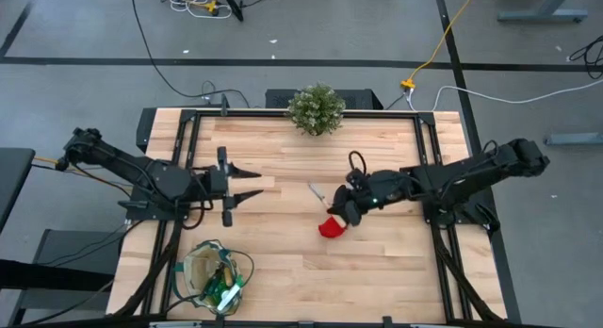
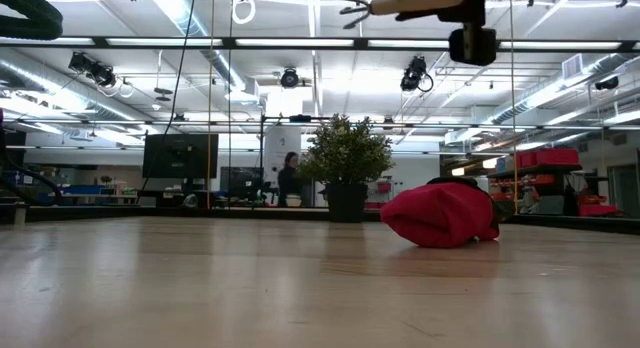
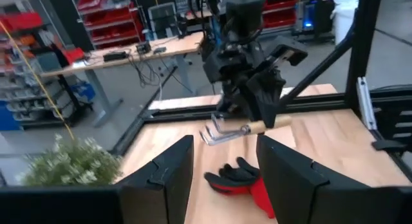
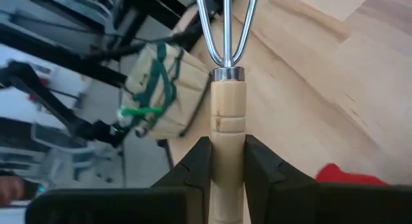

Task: Pick & Place Garden tools in Gardening bag
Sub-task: Put the brown hand rake into the gardening bag

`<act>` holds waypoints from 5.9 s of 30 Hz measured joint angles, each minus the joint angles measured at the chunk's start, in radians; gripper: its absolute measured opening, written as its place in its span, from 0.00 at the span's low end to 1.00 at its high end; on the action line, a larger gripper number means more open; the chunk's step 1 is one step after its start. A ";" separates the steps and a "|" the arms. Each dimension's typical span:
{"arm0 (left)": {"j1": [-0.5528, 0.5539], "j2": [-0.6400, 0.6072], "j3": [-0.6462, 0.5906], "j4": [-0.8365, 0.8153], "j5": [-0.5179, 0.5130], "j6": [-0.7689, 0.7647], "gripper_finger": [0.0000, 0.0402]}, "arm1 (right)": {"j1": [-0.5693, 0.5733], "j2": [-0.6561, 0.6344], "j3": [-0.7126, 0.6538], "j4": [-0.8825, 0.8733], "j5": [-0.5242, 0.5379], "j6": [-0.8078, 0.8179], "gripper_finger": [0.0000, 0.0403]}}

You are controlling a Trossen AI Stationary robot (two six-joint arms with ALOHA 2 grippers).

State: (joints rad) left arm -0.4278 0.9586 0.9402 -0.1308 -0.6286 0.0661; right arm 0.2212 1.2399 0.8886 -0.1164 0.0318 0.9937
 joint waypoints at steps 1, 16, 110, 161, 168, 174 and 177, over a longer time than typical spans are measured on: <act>0.008 0.005 0.013 0.000 0.001 0.019 0.44 | -0.011 0.000 0.000 0.013 -0.014 0.002 0.14; 0.192 0.111 0.190 -0.122 0.140 0.259 0.44 | -0.201 0.000 0.000 0.265 -0.106 0.111 0.14; 0.458 0.422 0.417 -0.346 0.382 0.412 0.44 | -0.342 0.000 0.000 0.318 -0.279 0.168 0.15; 0.457 0.422 0.417 -0.329 0.379 0.337 0.44 | -0.359 0.000 0.000 0.425 -0.328 0.044 0.14; 0.446 0.422 0.417 -0.330 0.378 0.342 0.44 | -0.360 0.000 0.000 0.432 -0.319 0.045 0.14; 0.422 0.422 0.417 -0.330 0.379 0.346 0.44 | -0.360 0.000 0.000 0.439 -0.312 0.044 0.14; 0.413 0.422 0.417 -0.313 0.409 0.347 0.44 | -0.360 0.000 0.000 0.439 -0.311 0.046 0.14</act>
State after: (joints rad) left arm -0.0149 1.3811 1.3575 -0.4437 -0.2201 0.4129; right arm -0.1390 1.2404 0.8883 0.3228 -0.2787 1.0395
